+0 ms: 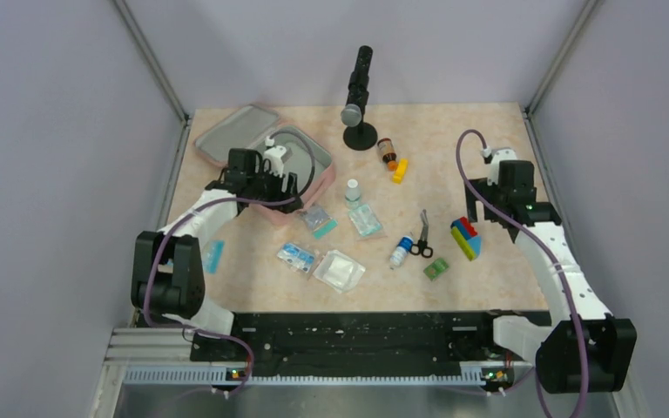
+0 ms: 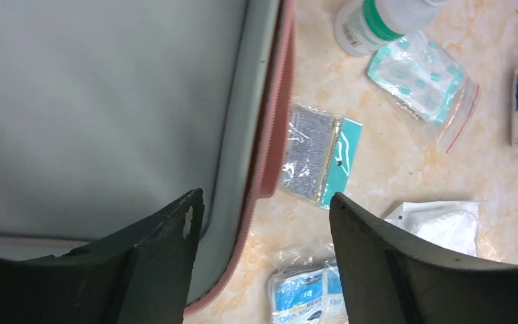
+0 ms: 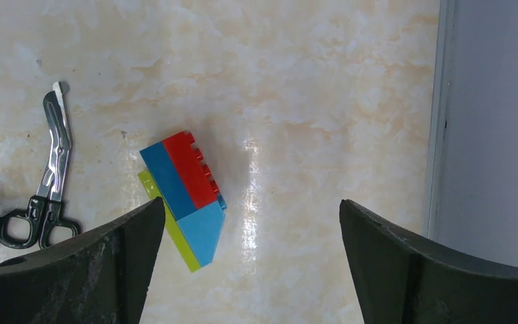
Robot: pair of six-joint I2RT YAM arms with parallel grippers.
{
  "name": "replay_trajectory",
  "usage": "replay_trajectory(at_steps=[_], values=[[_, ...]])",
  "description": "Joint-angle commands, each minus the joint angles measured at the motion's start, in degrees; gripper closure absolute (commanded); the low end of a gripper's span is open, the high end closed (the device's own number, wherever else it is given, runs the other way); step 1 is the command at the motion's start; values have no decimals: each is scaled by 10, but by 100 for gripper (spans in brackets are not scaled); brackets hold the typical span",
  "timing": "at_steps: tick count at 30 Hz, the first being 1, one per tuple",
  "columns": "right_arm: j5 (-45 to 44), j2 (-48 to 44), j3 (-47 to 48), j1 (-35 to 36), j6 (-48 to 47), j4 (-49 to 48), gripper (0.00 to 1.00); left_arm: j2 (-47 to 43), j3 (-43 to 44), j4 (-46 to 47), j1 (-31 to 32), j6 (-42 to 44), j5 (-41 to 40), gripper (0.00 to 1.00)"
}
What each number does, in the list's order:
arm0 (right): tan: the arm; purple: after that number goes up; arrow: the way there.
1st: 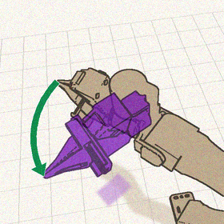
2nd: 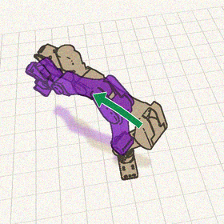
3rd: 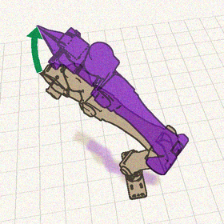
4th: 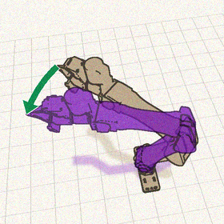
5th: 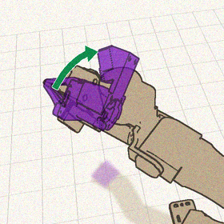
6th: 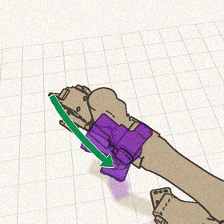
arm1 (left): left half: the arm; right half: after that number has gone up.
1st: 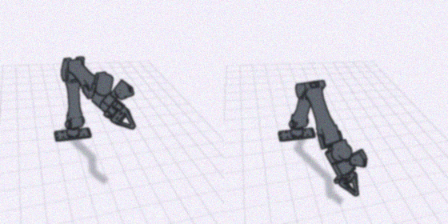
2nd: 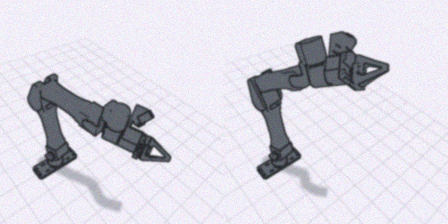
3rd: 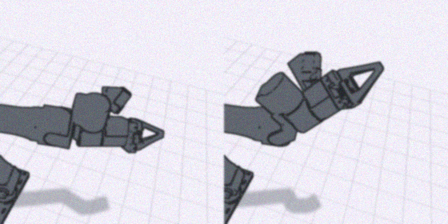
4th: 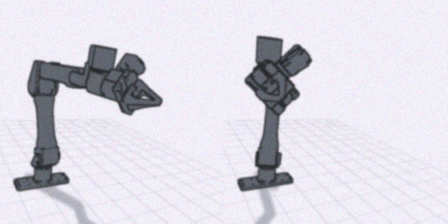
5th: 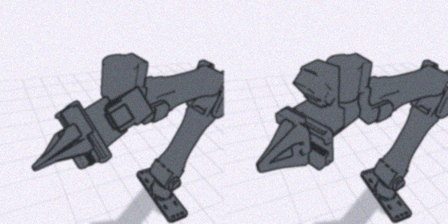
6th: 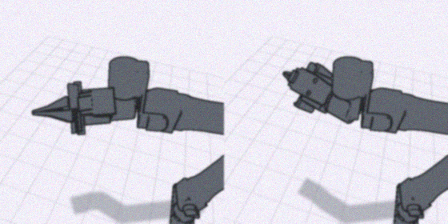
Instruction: Organize the medicine kit
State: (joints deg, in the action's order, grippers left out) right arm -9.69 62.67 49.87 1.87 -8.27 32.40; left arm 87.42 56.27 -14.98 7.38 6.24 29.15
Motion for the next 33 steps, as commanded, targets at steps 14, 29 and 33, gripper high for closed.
replay_trajectory(at_steps=[14, 29, 33], values=[[162, 14, 31, 15, -16, -28, 13, -11, -6, 29, 33, -21, -78, 69], [217, 60, 29, 107, -30, -60, 15, -141, -8, -81, 20, -57, -169, 40], [219, 69, 43, 107, -29, -50, 16, -186, 47, -154, 0, -116, -361, 28]])
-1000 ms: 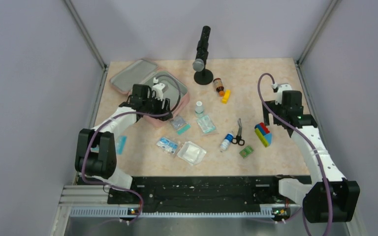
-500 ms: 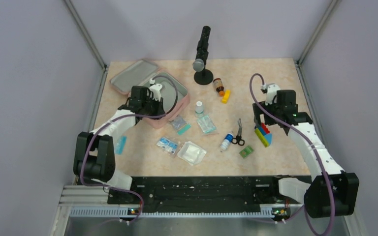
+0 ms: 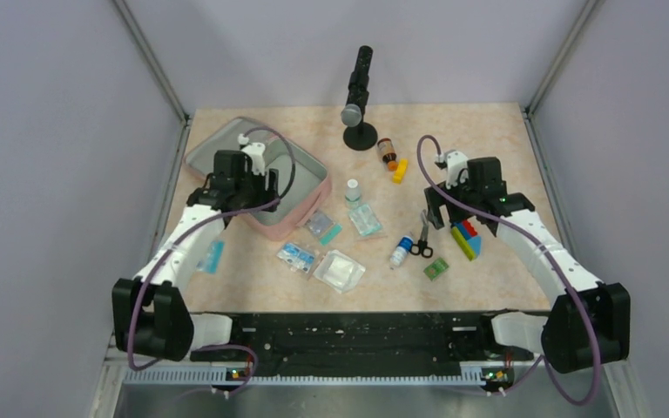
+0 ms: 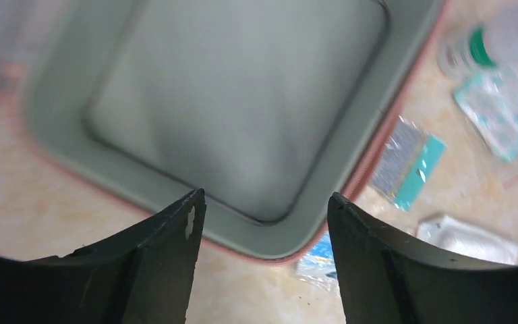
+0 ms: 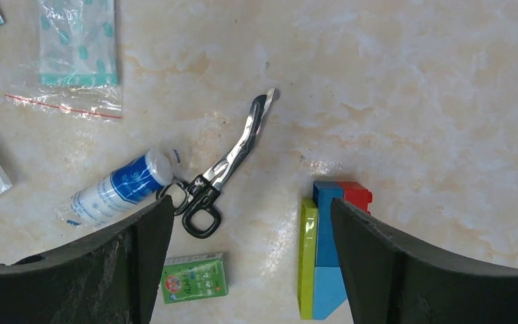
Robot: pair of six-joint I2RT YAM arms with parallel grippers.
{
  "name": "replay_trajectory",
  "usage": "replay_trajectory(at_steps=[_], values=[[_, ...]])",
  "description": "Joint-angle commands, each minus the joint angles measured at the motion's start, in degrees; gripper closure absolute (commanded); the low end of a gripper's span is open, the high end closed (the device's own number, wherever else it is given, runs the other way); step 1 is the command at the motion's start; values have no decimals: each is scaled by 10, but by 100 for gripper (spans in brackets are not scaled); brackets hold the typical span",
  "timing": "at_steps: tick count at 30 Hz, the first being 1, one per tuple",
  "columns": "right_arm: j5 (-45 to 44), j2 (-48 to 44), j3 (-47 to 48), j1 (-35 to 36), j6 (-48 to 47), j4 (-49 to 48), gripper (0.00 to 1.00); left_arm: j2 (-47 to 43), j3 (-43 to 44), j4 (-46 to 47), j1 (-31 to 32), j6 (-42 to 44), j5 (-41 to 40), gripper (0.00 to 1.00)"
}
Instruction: Organize the medicine kit
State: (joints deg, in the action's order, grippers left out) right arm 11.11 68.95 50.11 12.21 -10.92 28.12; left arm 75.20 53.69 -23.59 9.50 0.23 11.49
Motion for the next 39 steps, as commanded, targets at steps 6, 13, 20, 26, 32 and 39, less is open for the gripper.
replay_trajectory(at_steps=[6, 13, 20, 26, 32, 39], values=[[14, 29, 53, 8, 6, -13, 16, -90, 76, -235, -124, -281, -378, 3], [12, 67, 94, 28, 3, -2, 16, -23, 21, -247, -292, -431, -346, 1], [7, 98, 121, 40, 1, 12, 16, 19, -12, -179, -324, -463, -331, 8], [3, 113, 126, 55, -4, 9, 16, 48, -48, -149, -368, -493, -335, 23], [-2, 110, 118, 56, -9, 9, 16, 85, -61, -83, -378, -491, -337, 29], [-9, 95, 99, 56, -14, 5, 16, 136, -65, -12, -382, -469, -318, 39]])
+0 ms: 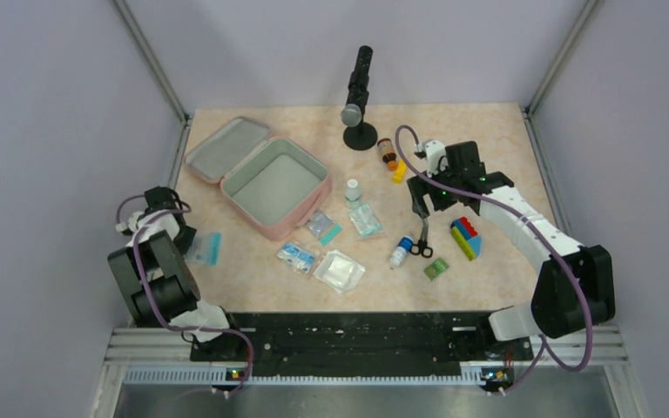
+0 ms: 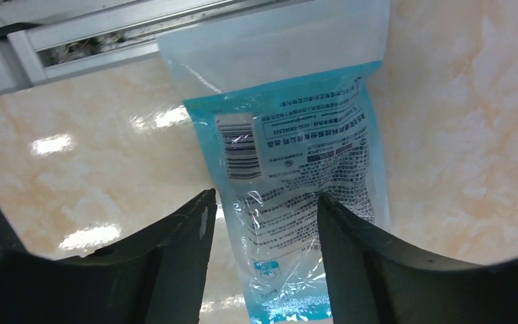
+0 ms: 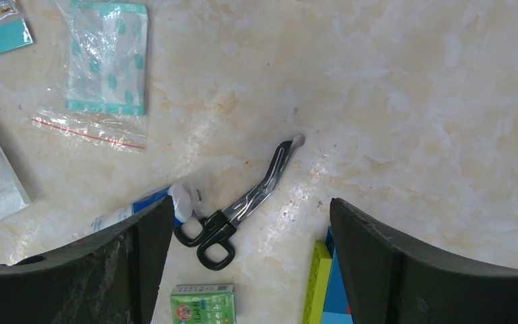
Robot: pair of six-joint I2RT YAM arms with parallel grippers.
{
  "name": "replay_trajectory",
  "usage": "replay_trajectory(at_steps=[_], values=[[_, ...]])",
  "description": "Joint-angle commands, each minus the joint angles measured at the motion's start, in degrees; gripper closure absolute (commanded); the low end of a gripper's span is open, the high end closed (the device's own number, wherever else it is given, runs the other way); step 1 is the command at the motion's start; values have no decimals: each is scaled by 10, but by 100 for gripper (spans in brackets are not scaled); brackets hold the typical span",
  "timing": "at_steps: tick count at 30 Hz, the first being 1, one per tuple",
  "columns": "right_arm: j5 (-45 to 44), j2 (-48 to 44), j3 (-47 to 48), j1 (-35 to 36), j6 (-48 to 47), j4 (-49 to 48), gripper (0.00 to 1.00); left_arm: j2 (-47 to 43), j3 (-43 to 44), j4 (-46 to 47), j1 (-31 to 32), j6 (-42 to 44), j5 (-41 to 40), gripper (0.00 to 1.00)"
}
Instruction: Organize the medicine kit
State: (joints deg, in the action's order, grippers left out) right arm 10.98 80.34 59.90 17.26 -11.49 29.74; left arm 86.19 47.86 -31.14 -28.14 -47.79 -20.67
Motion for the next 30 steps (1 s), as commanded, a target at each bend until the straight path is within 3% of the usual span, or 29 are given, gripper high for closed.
replay_trajectory(at_steps=[1, 7, 12, 16, 19, 23, 26, 30], values=[[-9, -20, -2, 5, -9, -12, 16, 32, -9, 68, -7, 16, 3, 42], [-21, -28, -9, 6, -12, -17, 16, 42, -21, 83, -8, 45, 11, 72], [-32, -40, -16, 6, -17, -10, 16, -20, 3, 14, -7, 59, 69, 99], [-36, -47, -24, 6, -19, -6, 16, -102, 16, -37, 8, 92, 169, 100], [-36, -48, -27, 6, -19, -4, 16, -160, 41, -75, 53, 108, 195, 100], [-36, -47, -26, 6, -19, -6, 16, -239, 70, 6, 126, 210, 306, 100], [-38, -47, -29, 6, -19, -12, 16, -233, 69, 99, 185, 250, 412, 100], [-43, -53, -29, 6, -21, -13, 16, -140, 111, 145, 219, 199, 484, 100]])
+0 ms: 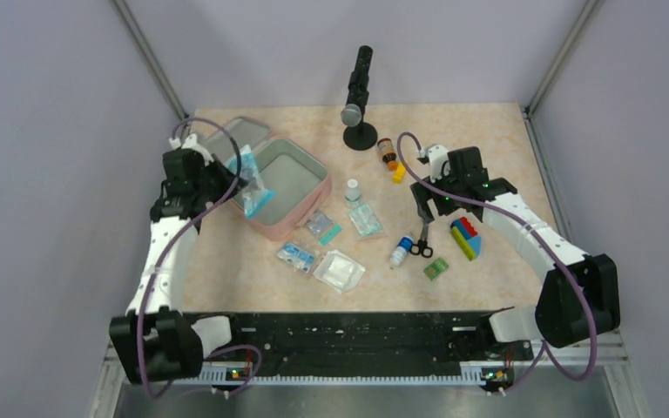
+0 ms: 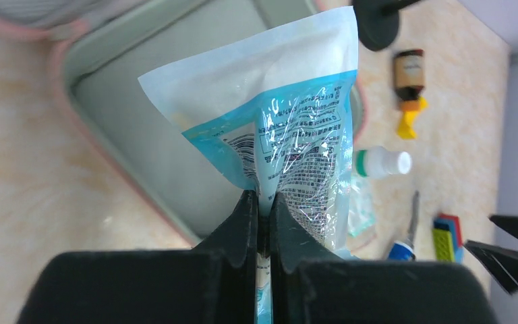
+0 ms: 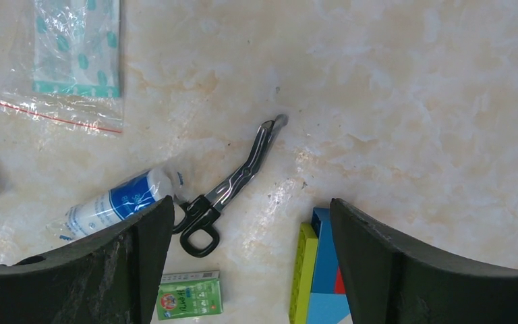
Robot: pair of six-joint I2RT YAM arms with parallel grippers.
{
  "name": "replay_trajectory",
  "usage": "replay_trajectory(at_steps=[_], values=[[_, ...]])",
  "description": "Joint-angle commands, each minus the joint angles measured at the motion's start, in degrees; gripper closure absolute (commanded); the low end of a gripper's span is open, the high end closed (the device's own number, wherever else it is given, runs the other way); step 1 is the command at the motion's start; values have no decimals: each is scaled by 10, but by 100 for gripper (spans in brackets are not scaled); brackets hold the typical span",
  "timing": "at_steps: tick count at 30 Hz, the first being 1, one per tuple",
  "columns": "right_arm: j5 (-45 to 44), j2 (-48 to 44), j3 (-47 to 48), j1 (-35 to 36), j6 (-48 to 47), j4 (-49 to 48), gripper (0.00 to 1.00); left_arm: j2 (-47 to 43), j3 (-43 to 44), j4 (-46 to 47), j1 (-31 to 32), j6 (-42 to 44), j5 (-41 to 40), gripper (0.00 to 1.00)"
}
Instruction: Organize the medicine kit
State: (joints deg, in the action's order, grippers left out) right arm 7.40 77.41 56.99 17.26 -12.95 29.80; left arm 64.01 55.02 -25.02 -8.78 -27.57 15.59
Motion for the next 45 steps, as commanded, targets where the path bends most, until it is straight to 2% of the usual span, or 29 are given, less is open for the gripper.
replay_trajectory(at_steps=[1, 6, 12, 17, 24, 31, 34, 37, 41, 43, 45], values=[[-8, -27, 0, 6, -7, -13, 16, 110, 54, 89, 32, -15, 131, 100], [-13, -34, 3, 6, -13, -13, 16, 233, 113, 135, 55, -64, 135, 100], [-18, -44, 1, 6, -22, -2, 16, 335, 177, 125, 84, -127, 36, 100], [-16, -42, -4, 6, -25, -3, 16, 392, 206, 120, 131, -185, -14, 100], [-21, -40, 4, 6, -23, 6, 16, 490, 290, 39, 169, -234, -149, 100], [-26, -42, 3, 6, -26, 18, 16, 534, 350, -1, 172, -254, -211, 100], [-22, -40, 3, 6, -23, 18, 16, 540, 346, -15, 172, -273, -224, 100], [-22, -36, 5, 6, -23, 18, 16, 541, 320, 6, 172, -291, -201, 99], [-20, -32, 8, 6, -23, 18, 16, 545, 298, 58, 173, -286, -138, 76], [-19, -30, 10, 5, -23, 18, 16, 543, 301, 59, 173, -282, -134, 68], [-17, -29, 12, 6, -23, 18, 16, 536, 304, 56, 172, -273, -134, 54]])
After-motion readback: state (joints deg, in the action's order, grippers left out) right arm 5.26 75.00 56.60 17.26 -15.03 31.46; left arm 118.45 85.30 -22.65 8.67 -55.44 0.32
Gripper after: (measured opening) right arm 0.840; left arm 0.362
